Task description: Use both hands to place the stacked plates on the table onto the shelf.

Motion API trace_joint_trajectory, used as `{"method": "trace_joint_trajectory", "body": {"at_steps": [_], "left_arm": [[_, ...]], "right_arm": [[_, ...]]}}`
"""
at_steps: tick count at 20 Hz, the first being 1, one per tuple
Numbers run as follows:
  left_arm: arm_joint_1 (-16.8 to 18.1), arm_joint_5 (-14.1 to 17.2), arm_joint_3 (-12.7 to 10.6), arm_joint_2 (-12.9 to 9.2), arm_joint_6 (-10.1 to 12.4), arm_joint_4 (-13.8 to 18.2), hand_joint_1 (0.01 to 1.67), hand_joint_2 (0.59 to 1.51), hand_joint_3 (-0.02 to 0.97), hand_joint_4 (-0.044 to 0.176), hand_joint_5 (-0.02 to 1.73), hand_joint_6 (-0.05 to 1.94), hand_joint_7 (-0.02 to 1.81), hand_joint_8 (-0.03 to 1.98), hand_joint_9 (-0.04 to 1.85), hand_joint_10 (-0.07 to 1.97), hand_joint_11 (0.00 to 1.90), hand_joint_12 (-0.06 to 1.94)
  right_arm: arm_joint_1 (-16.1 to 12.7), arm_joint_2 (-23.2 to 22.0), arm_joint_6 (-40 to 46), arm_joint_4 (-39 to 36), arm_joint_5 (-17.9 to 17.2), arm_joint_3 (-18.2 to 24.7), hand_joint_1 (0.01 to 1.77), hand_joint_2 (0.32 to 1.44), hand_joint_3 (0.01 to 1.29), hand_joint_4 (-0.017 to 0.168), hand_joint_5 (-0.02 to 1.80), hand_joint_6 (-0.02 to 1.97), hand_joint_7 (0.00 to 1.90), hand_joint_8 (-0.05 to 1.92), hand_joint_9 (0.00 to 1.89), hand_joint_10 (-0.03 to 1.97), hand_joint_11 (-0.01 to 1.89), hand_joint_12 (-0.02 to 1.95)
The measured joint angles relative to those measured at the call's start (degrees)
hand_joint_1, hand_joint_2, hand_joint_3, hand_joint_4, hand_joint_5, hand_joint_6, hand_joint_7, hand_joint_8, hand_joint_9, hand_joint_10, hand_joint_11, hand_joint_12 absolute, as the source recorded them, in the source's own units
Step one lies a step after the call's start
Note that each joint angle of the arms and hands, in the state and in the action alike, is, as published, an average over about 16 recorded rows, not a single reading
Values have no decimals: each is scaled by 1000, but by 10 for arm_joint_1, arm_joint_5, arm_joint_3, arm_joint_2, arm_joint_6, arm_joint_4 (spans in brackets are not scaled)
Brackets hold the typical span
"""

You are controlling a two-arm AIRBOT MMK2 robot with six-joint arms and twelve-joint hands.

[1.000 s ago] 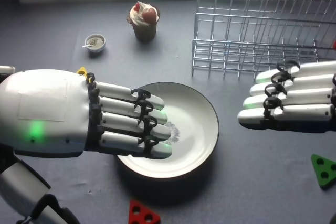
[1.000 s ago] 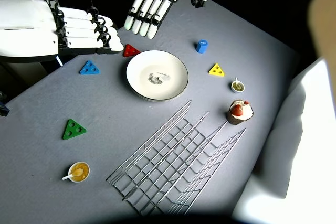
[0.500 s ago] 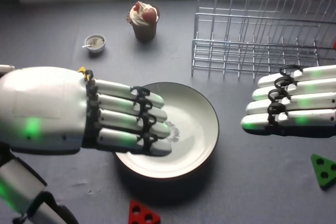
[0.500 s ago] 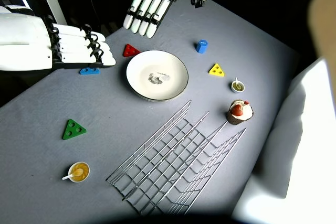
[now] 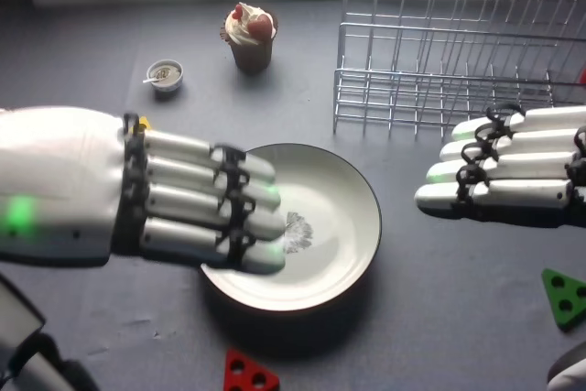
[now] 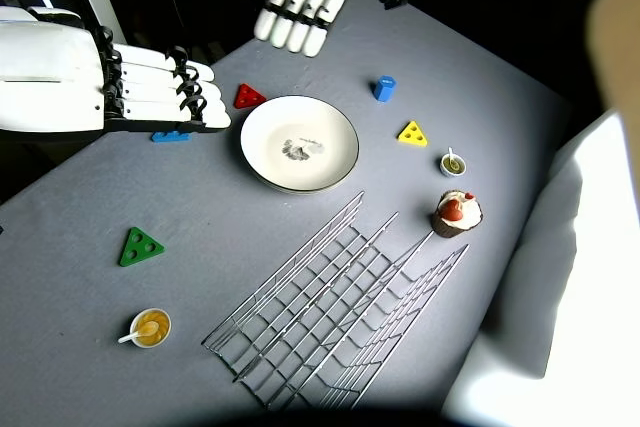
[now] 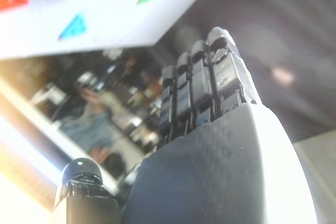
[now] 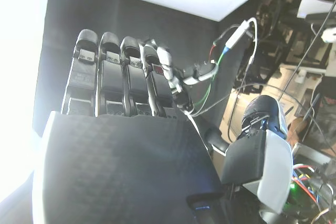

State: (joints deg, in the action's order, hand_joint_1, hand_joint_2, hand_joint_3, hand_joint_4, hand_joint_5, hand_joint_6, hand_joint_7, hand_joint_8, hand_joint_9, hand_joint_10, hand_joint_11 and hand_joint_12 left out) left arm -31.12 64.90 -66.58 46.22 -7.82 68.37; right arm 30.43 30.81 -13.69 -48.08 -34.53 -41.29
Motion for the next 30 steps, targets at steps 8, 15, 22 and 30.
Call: {"method": "trace_joint_trajectory", "body": {"at_steps": [8,15,22,30], "left_arm": [[8,23,-9,8,3,51,19,954,3,2,183,7,186,5,157,2,137,70],[14,-16,-32,40,-9,91,19,955,3,4,191,7,195,4,167,2,145,69],[11,-75,-66,80,-17,120,18,958,3,5,184,7,191,4,168,2,151,58],[-1,-117,-102,105,-21,150,19,963,2,4,172,7,193,4,179,2,163,44]], "right_arm": [[-6,0,-21,22,25,20,20,903,17,-5,137,11,154,2,158,-4,127,50],[-13,1,-29,34,58,27,21,905,17,-5,148,11,165,2,171,-4,143,48],[-17,2,-31,43,78,29,20,905,16,-6,158,10,173,2,180,-5,152,40],[-17,2,-41,53,60,27,20,910,17,-6,168,9,180,2,186,-4,160,34]]}}
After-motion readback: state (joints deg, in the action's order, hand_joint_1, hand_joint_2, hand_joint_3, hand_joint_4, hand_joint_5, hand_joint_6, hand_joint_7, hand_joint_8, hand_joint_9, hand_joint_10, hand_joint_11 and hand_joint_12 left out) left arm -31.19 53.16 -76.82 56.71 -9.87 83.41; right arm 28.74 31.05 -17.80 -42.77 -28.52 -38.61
